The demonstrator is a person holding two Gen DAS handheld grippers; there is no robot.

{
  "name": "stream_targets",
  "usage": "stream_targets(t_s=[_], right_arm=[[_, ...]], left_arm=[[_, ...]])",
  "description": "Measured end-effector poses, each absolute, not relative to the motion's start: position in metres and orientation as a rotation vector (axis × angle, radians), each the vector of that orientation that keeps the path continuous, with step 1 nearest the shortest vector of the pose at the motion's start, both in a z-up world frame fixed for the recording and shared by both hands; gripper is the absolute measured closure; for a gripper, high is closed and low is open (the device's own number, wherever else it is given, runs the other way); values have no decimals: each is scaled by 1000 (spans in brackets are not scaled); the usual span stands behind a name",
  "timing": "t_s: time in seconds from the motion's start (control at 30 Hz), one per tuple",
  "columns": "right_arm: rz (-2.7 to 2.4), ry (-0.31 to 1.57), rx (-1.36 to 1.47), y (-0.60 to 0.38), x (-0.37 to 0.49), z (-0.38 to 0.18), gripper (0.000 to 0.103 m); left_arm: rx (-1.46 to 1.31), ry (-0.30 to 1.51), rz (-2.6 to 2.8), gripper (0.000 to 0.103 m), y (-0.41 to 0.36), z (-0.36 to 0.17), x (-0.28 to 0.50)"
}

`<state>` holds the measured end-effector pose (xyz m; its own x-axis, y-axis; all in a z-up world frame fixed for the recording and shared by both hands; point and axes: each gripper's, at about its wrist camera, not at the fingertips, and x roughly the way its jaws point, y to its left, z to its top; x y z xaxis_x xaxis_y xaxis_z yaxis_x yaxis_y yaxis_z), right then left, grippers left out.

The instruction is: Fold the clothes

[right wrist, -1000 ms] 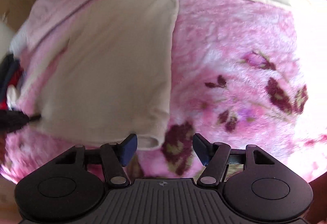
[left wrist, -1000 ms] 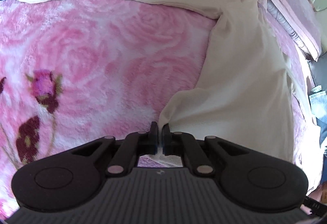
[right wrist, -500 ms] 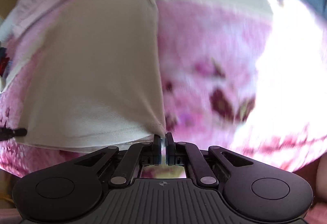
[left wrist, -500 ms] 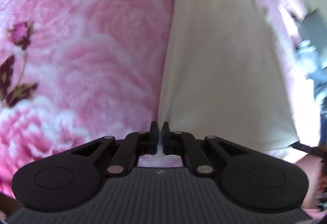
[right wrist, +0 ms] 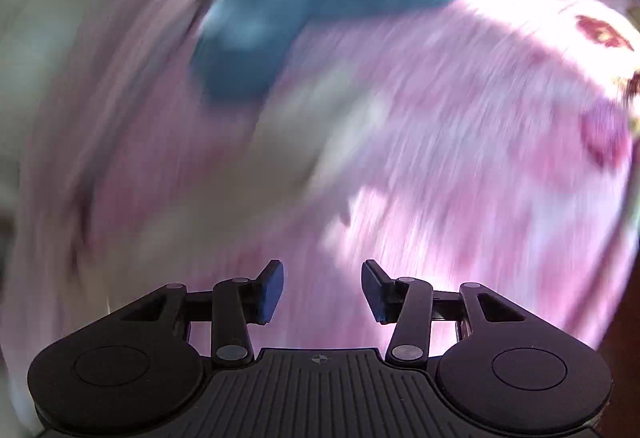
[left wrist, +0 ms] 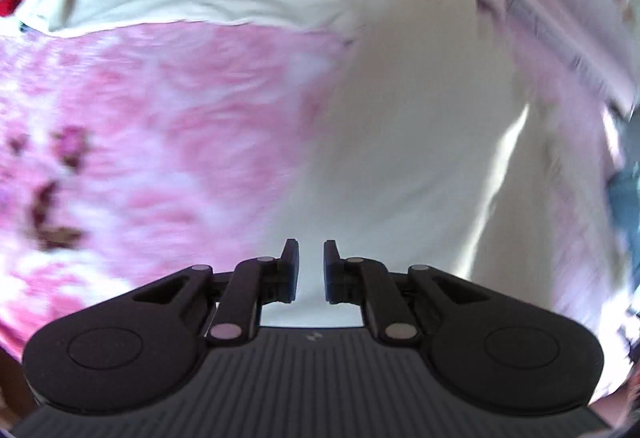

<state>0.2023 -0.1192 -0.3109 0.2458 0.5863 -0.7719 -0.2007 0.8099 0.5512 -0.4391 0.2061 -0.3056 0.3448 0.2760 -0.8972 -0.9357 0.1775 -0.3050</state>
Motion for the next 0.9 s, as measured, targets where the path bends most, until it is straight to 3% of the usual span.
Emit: stream_targets(t_s=[0.17, 0.2, 0.23, 0.3, 0.43, 0.5, 0.53, 0.57, 0.6, 0.63, 0.8, 0.9], right_arm=[[438, 1235, 693, -118, 272, -357, 57], [424, 1242, 719, -114, 279, -364, 65], [423, 1239, 707, -110, 282, -365, 102], [427, 1180, 609, -103, 282, -345, 101], [454, 933, 199, -90, 252, -246, 101], [458, 899, 45, -78, 234, -227, 98], [473, 912, 4, -74, 227, -227, 86], [482, 958, -22, -73, 225, -238, 57], [471, 1008, -20, -75, 225, -251, 42], [425, 1061, 29, -80, 229, -269, 35], [297, 1261, 644, -145, 235, -330, 35], [294, 1245, 704, -147, 237, -342, 35]], left_arm=[[-1104, 775, 943, 95, 204, -323, -375], [-1113, 781, 931, 95, 203, -325, -364], [-1116, 786, 921, 95, 202, -326, -354], [-1105, 785, 910, 95, 200, -321, -341], [-1071, 791, 918, 95, 200, -312, -327], [-1089, 799, 918, 95, 198, -317, -321], [-1104, 803, 917, 95, 198, -321, -317], [-1121, 801, 906, 95, 197, -324, -314], [-1139, 799, 893, 95, 196, -327, -311], [-1144, 800, 877, 95, 194, -329, -307], [-1110, 829, 858, 95, 189, -333, -305], [-1142, 831, 888, 95, 192, -339, -313]])
